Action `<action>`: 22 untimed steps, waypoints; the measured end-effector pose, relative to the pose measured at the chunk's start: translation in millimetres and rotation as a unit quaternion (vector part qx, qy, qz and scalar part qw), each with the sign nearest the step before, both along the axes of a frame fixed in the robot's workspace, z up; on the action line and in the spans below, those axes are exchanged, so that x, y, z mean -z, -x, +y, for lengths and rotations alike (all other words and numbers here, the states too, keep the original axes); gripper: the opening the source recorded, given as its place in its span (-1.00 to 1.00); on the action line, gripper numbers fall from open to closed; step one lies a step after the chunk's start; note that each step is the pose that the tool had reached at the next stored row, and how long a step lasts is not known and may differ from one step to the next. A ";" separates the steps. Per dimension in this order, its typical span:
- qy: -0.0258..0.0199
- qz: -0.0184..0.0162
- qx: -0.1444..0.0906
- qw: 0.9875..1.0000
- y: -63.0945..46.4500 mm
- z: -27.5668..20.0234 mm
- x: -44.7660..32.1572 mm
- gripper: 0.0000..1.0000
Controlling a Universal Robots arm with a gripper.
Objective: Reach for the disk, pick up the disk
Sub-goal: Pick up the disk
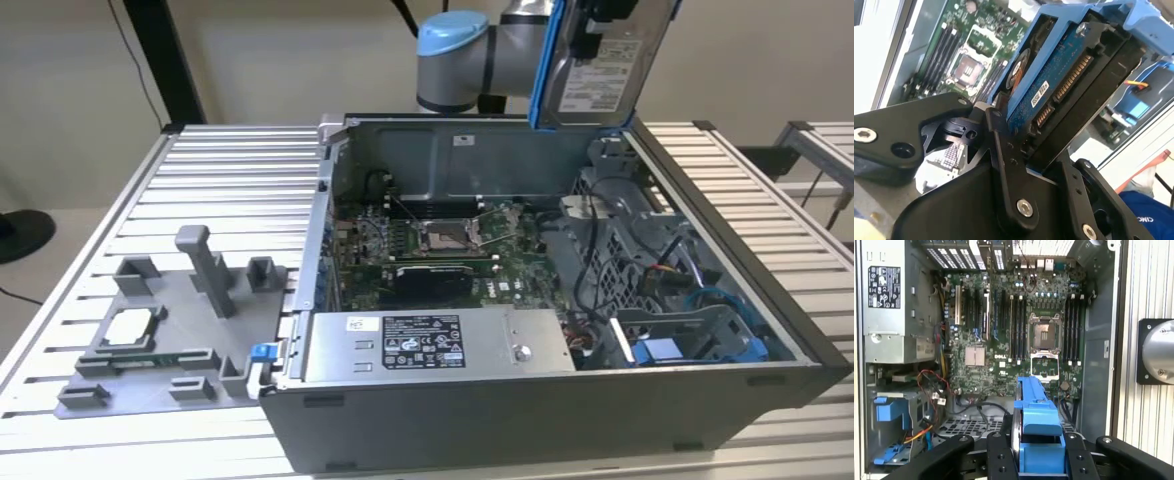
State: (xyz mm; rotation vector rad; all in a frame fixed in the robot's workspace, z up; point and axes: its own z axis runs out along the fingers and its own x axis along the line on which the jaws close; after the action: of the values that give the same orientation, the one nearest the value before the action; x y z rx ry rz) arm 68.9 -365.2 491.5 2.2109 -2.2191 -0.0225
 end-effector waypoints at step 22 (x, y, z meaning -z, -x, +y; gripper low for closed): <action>0.000 0.000 0.000 1.000 -26.9 -10.1 0.0 -1.00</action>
State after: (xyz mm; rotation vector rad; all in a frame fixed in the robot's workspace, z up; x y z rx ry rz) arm 95.8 -375.3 491.5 2.2109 -2.2190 -0.0224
